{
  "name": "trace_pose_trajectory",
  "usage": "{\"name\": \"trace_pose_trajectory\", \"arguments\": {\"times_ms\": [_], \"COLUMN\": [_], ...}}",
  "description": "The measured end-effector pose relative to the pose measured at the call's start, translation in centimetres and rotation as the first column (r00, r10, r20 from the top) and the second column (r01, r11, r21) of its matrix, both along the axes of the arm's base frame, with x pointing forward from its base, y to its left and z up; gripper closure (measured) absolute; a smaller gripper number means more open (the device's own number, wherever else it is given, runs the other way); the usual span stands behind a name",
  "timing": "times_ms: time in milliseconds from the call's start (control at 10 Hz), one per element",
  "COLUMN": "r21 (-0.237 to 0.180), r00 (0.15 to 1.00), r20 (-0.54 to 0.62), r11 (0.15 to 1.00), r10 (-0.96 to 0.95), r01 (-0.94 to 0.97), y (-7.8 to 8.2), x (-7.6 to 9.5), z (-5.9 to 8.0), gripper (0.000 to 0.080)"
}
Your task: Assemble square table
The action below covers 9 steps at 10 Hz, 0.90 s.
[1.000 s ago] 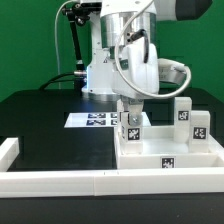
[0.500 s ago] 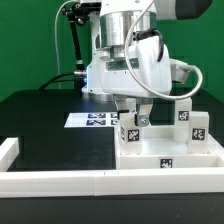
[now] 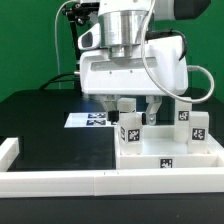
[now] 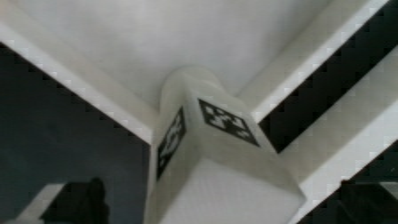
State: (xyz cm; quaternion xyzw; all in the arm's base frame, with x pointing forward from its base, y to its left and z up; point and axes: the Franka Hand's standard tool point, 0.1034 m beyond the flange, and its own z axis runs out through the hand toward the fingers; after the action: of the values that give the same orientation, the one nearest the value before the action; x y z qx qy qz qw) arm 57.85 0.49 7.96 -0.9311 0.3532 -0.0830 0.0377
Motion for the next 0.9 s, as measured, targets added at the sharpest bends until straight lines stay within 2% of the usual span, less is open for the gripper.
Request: {"name": "trace_pose_trajectory", "arguments": {"times_ms": [200, 300, 500, 900], "r21": [-0.052, -0.062, -0.101, -0.148], "r00": [0.980, 0.965, 0.900, 0.770], "r20": [0.003, -0.002, -0.021, -0.062], "r11": [0.978, 0.963, 0.895, 0.757], "r10": [0.201, 0.263, 0.435, 0.635], "r01": [-0.201, -0.263, -0.435, -0.636], "y": [0.17, 0.42, 0.72, 0.81], "x": [-0.06, -0.12, -0.10, -0.05], "z": [-0.42, -0.56, -0.58, -0.57], "gripper": [0.0150, 0.0150, 0.0150, 0.0150]}}
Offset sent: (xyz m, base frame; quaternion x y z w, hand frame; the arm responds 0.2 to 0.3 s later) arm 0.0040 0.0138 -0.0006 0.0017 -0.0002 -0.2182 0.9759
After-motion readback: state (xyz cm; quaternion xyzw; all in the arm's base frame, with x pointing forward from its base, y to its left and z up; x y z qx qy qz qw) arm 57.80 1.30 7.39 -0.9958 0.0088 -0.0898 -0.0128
